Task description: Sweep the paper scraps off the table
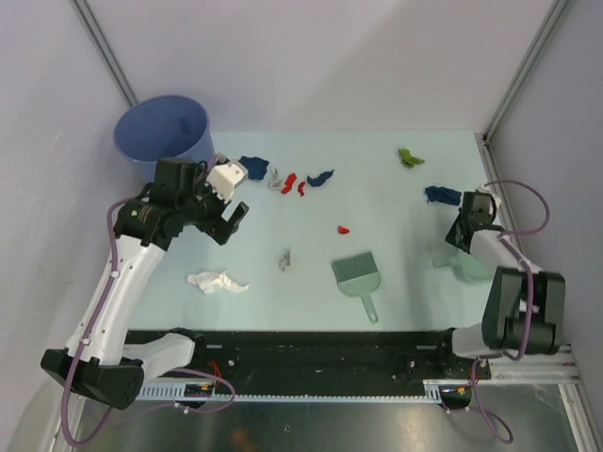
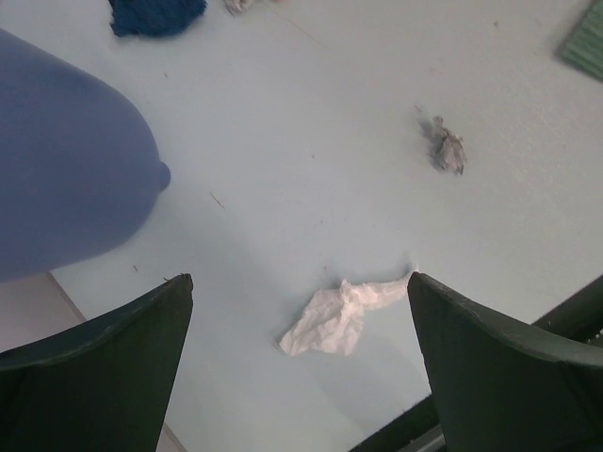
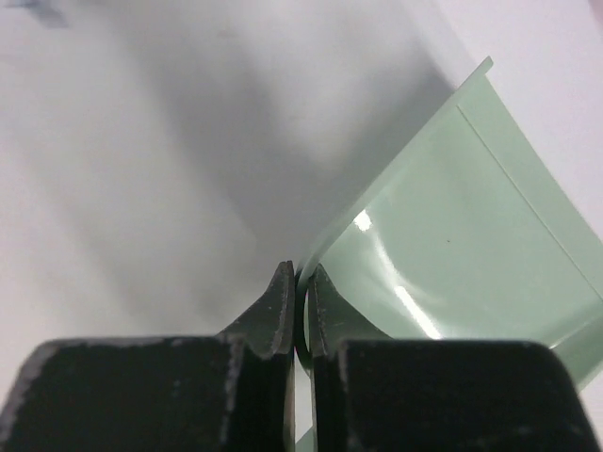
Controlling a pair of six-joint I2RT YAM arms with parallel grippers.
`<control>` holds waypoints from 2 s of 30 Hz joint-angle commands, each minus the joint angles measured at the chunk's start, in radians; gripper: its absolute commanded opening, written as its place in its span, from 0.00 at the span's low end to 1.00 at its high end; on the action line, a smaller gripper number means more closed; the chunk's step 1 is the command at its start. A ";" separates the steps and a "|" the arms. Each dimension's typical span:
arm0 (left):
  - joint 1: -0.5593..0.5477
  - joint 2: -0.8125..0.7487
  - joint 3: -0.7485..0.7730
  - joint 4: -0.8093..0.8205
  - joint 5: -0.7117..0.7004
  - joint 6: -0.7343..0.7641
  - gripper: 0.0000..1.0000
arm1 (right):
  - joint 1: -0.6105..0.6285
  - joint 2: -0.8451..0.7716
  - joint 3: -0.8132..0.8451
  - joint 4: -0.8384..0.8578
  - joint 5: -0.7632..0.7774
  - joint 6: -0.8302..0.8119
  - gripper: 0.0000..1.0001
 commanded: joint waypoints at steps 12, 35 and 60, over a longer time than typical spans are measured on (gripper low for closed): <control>0.116 -0.078 -0.134 0.042 -0.042 0.036 1.00 | 0.976 0.036 0.396 0.272 0.225 0.287 0.00; 0.162 -0.114 -0.191 0.054 -0.112 0.049 1.00 | 1.206 0.997 1.380 -0.047 0.180 0.282 0.55; -0.541 0.231 -0.022 0.065 0.392 0.607 0.99 | 0.530 -0.233 0.404 -0.304 -0.167 0.065 1.00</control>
